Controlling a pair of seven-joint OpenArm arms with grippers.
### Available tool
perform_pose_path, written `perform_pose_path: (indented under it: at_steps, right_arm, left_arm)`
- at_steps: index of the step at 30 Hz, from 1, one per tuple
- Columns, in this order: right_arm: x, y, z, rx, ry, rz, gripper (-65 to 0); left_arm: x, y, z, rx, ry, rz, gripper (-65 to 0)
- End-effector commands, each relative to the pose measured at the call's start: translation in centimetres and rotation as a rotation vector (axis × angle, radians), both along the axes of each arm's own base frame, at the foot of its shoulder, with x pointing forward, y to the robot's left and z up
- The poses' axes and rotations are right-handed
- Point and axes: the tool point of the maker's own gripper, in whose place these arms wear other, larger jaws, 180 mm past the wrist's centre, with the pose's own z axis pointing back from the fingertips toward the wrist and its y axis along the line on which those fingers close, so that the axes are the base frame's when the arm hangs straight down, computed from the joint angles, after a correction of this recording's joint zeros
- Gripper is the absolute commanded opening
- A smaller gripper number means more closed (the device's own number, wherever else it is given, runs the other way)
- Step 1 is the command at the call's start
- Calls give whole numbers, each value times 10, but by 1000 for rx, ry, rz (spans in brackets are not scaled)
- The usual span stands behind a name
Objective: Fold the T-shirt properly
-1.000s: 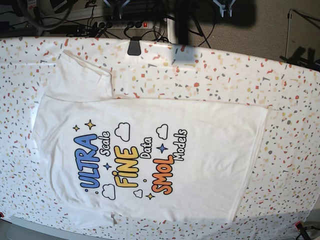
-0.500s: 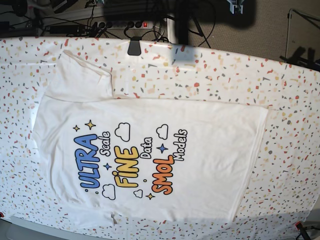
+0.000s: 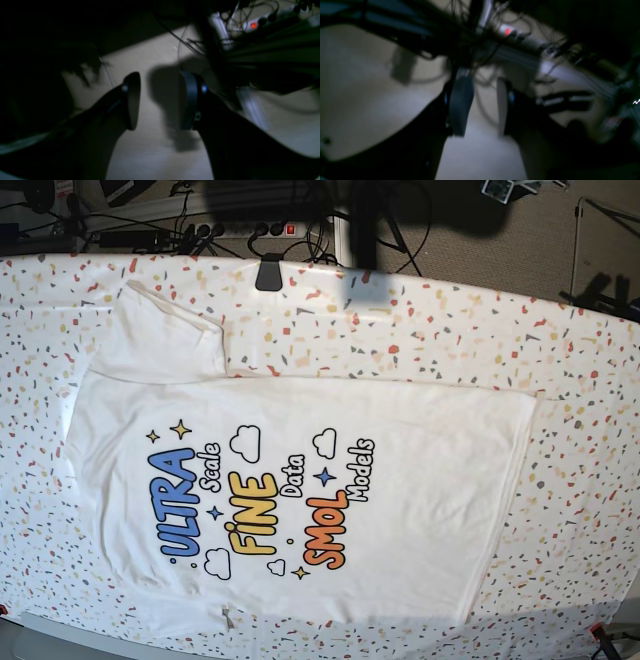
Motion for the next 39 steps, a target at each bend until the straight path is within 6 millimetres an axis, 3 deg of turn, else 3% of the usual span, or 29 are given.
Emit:
perform_pose_path:
  at_steps: [1,5,9,13,19,23,27,34,39]
  right_arm:
    - [6,7,18,19,-39,31,-442]
    - [28,15,57,-90,-114,190,-442]
    - [62,25,91,-171,-233,304,-442]
    - [95,27,125,-247,-382,332,-442]
    - [122,22,143,-421,-530,475,-442]
    - [143,19,149,-470,-593,470,-442]
    - [155,18,154,-482,-634,460,-442]
    - [162,16,156,-501,-647,449,-442]
    - [177,16,163,-513,-696,437,-442]
  left_arm:
    - [7,2,16,26,-40,-40,-410]
    - [35,8,59,148,-132,-196,-409]
    - [66,4,100,248,-259,-343,-409]
    - [94,4,125,333,-359,-449,-409]
    - [124,5,130,390,-377,-575,-409]
    - [147,6,141,423,-425,-620,-409]
    - [165,9,139,391,-433,-678,-409]
    - [209,46,125,436,-423,-659,-409]
    - [236,59,110,411,-403,-607,-409]
